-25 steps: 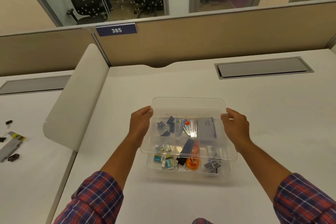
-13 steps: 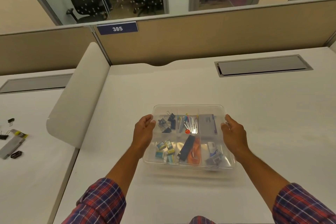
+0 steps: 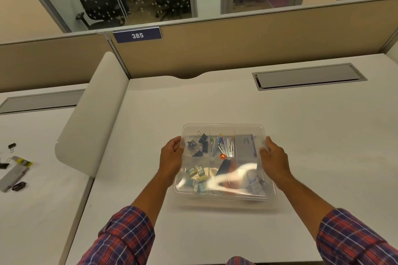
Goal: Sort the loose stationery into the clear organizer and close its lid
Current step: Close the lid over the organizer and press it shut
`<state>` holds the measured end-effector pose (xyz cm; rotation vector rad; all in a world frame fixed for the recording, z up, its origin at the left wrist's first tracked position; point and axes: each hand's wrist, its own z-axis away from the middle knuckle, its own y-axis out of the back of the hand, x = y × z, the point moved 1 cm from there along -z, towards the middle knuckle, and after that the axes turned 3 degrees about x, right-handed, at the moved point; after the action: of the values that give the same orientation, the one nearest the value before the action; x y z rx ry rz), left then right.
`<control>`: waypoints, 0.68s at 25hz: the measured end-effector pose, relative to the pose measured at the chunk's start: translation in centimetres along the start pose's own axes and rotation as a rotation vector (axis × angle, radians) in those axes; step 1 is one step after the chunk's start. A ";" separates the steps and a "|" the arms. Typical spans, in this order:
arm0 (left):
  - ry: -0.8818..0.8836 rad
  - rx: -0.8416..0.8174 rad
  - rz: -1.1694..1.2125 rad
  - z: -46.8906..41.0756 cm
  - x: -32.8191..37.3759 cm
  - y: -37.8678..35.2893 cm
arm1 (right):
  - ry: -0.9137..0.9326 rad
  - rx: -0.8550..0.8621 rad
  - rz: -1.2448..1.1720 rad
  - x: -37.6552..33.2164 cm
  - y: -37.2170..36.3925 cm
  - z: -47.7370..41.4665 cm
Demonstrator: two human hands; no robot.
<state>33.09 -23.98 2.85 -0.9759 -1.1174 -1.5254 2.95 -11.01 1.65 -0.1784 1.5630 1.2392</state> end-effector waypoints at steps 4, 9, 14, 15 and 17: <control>0.009 0.053 -0.040 -0.3 0.2 -0.2 | 0.022 0.044 0.069 0.1 -0.1 -0.3; 0.068 0.104 -0.267 -2.1 2.1 -1.1 | -0.085 0.101 0.032 -1.0 0.2 -2.5; 0.083 0.136 -0.228 -5.2 3.5 -2.8 | -0.361 0.073 -0.329 -2.2 -0.1 -6.6; 0.091 0.152 -0.206 -5.7 3.5 -3.1 | -0.393 0.073 -0.373 -2.3 -0.1 -7.2; 0.144 0.186 -0.157 -6.7 3.2 -3.4 | -0.431 0.069 -0.433 -2.4 -0.2 -7.9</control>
<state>28.77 -30.85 3.53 -0.6549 -1.2301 -1.5584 -0.94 -18.21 2.43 -0.1796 1.1159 0.8157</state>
